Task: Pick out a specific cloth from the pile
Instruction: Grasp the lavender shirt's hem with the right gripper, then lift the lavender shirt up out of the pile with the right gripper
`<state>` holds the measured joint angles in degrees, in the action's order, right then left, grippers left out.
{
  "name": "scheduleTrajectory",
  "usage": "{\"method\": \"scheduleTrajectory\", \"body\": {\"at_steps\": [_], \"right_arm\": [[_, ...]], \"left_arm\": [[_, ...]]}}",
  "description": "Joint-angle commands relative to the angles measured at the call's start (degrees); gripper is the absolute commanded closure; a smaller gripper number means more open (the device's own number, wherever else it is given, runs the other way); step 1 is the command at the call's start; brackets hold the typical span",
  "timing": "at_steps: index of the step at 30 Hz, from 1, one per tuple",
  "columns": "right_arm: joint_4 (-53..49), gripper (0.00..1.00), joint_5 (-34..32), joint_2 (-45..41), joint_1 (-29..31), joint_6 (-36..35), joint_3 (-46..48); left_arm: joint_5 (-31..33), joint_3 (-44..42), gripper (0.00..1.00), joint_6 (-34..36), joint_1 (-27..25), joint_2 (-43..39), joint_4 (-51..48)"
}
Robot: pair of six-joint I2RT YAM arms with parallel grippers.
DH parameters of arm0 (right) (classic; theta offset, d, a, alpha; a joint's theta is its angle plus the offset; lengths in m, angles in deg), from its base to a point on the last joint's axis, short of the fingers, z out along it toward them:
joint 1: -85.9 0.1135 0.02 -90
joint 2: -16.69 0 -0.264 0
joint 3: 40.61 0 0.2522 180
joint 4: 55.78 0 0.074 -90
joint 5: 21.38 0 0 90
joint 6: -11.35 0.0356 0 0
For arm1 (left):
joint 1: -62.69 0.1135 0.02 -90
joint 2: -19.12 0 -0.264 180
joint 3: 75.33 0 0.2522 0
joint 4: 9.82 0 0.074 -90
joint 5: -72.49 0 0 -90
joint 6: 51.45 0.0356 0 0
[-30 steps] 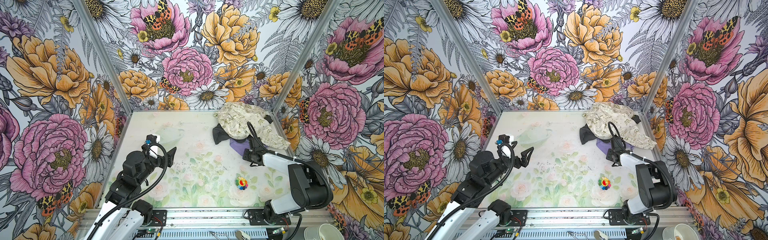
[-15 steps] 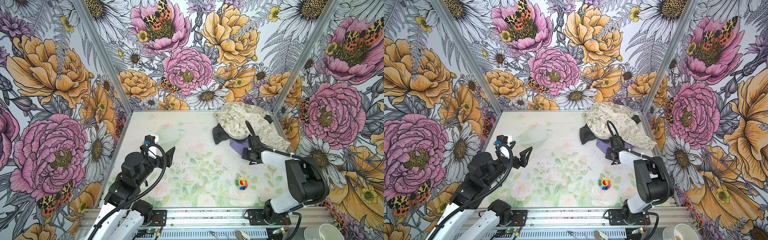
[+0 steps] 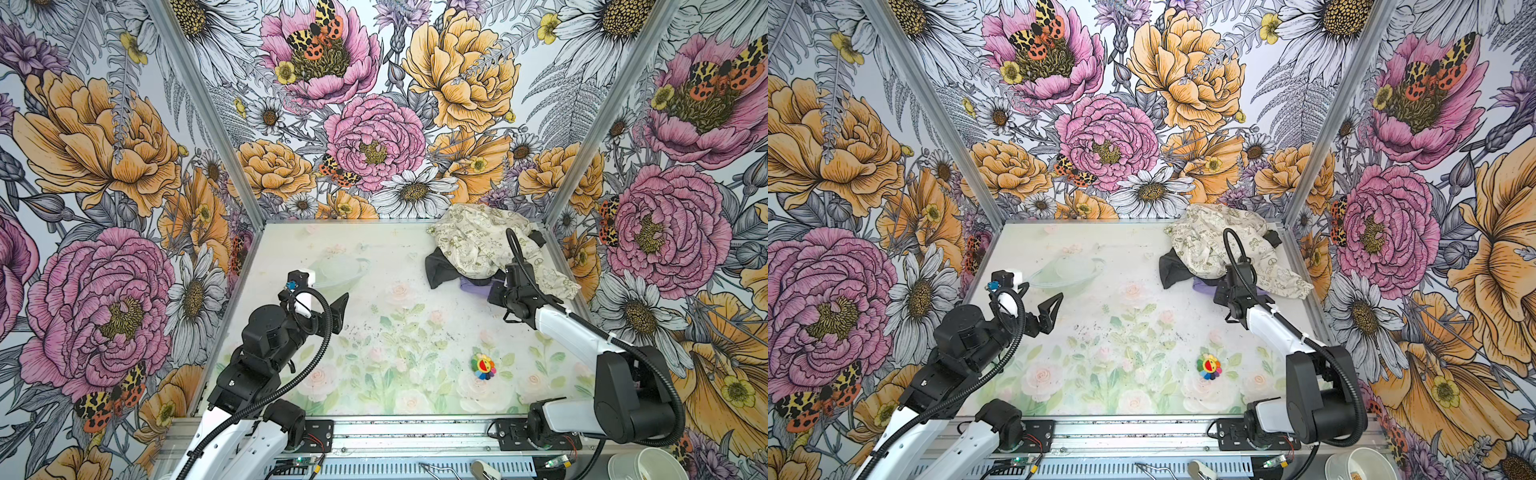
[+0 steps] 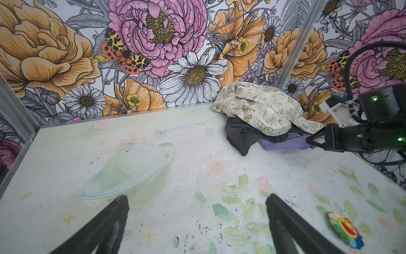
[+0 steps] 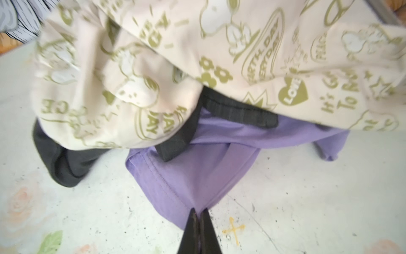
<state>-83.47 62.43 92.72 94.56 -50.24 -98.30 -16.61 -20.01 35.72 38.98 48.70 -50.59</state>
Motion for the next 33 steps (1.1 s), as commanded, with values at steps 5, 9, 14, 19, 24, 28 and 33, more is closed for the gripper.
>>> {"method": "scheduleTrajectory", "body": {"at_steps": [5, 9, 14, 19, 24, 28, 33], "right_arm": [[0.76, 1.00, -2.91, -9.53, 0.30, -1.56, -4.50], [0.80, 1.00, -2.94, -11.77, 0.21, -2.47, -7.36], [0.83, 1.00, -3.02, -12.57, 0.27, -3.73, -11.44], [0.83, 1.00, -3.18, -12.49, 0.29, -5.25, -16.20], [0.76, 1.00, -3.99, -11.75, 0.27, -6.68, -21.71], [0.84, 1.00, -3.93, -10.87, 0.28, -7.30, -26.59], [0.91, 1.00, -3.58, -9.69, 0.29, -7.79, -32.35]], "left_arm": [[1.81, -0.63, 0.01, -0.42, 0.59, -1.24, 0.11], [1.82, -0.74, 0.01, -0.51, 0.63, -1.37, 0.12], [1.91, -0.76, 0.01, -0.71, 0.59, -1.81, 0.11], [2.06, -0.86, 0.01, -0.77, 0.61, -2.16, 0.00], [2.08, -0.91, 0.01, -0.82, 0.59, -2.25, 0.11], [2.13, -0.89, 0.01, -0.95, 0.57, -2.26, 0.13], [2.08, -0.91, 0.01, -1.04, 0.61, -2.25, 0.11]]}}
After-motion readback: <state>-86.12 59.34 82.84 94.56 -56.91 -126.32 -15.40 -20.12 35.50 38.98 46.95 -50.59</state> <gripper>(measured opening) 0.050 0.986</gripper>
